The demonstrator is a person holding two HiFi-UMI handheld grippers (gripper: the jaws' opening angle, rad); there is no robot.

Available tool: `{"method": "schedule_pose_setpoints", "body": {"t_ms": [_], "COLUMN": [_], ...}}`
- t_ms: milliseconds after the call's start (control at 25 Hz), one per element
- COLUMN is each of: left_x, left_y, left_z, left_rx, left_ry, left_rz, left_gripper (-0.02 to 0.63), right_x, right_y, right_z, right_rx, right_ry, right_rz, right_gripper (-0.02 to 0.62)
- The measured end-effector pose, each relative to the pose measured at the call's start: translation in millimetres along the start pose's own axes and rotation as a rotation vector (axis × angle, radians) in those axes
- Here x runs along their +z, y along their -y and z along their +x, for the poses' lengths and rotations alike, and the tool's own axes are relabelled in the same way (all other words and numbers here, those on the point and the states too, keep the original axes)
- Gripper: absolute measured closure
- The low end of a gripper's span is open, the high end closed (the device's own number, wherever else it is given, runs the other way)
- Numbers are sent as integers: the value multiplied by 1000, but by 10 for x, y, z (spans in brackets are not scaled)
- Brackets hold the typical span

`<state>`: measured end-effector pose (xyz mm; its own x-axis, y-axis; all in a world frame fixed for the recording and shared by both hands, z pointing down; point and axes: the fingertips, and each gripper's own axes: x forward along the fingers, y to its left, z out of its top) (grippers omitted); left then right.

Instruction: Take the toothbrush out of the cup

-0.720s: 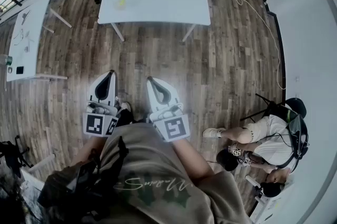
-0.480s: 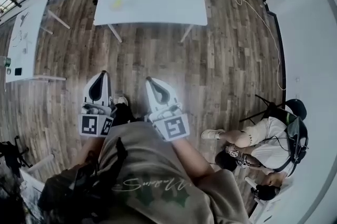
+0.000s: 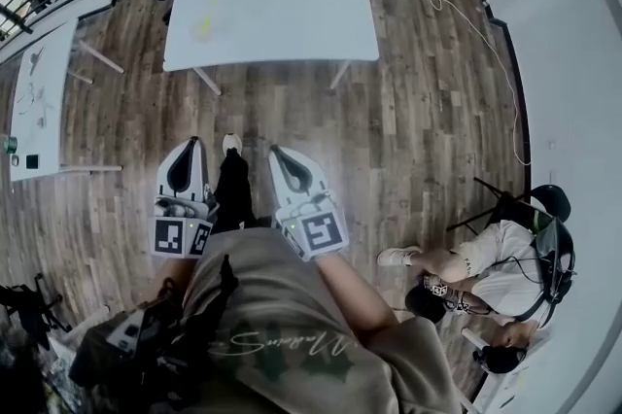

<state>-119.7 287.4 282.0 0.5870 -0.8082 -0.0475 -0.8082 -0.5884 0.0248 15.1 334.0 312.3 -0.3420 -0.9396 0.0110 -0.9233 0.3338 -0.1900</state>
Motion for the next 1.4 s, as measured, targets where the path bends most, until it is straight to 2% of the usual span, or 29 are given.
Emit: {"method": "schedule_pose_setpoints", "body": {"t_ms": [240,280,440,520,640,800,1000,1240,1400], "left_x": [-133,-120,-3,23,-17,-30,10,-58,-11], "left_y": [-157,-199,-538,-729,-1027,-1424,-1872,-2238,-2238], "left_z": [677,767,1082,1240,1479,1846,2280,2449,2560], "left_rx": [-107,-119,-109,-95,-86,-111,-138,-88,-52], "left_ry": [-19,-18,5,20,18,22,8,36,30], "left_rz": [-16,-8,10,28,27,30,-47,46,7], "left_gripper": [595,595,595,595,595,595,595,595,595], "right_x": [32,84,384,426,396,417,492,597,531], "right_y": [305,300,43,4,74,199,301,501,669], "right_z": [547,659,1114,1370,1816,2450,3095,3446,3535], "right_rx": [-57,-45,93,109,82,24,-23,-45,-68], "right_ry": [7,16,128,135,102,88,105,164,129], "right_rz": [13,10,-9,-2,17,8,1,-11,32], "right_gripper": [589,589,589,588,589,589,589,589,589]}}
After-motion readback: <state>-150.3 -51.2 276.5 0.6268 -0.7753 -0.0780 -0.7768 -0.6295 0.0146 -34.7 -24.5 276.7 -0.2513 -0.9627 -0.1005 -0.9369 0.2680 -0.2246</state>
